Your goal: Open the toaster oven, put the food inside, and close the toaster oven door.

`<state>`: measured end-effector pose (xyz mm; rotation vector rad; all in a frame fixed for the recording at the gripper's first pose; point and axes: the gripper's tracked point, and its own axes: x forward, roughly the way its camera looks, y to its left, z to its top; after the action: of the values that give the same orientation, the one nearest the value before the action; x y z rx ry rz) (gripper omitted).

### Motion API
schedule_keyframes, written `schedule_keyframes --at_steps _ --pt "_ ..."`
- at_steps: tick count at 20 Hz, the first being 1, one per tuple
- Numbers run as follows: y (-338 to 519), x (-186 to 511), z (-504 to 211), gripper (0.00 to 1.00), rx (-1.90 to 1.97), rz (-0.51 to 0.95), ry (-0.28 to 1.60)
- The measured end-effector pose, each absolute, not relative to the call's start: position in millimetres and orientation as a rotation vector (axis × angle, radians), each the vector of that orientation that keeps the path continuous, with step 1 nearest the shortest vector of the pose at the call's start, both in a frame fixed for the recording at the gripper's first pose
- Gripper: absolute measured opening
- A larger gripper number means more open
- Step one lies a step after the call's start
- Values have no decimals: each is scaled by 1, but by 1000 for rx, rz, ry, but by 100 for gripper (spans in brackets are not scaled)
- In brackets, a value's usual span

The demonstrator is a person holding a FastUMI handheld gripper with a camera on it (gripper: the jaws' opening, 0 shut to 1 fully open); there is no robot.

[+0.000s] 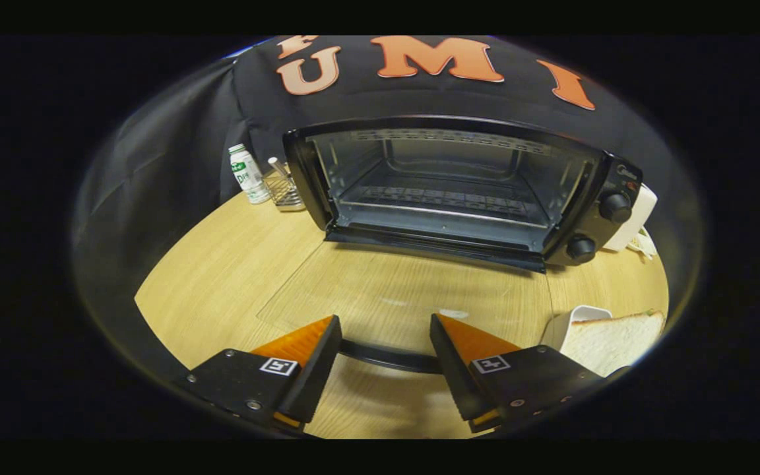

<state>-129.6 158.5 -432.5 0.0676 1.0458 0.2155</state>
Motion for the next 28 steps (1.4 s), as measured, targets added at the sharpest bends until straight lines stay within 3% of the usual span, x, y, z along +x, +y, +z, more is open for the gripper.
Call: schedule_keyframes --at_steps 10,16,20,28 --pt "96 -127 -353 87 71 187 929" --pt "-10 -123 -313 89 97 16 927" --pt "-69 -135 -330 96 83 -76 995" --pt "-85 -178 -395 98 278 -110 1201"
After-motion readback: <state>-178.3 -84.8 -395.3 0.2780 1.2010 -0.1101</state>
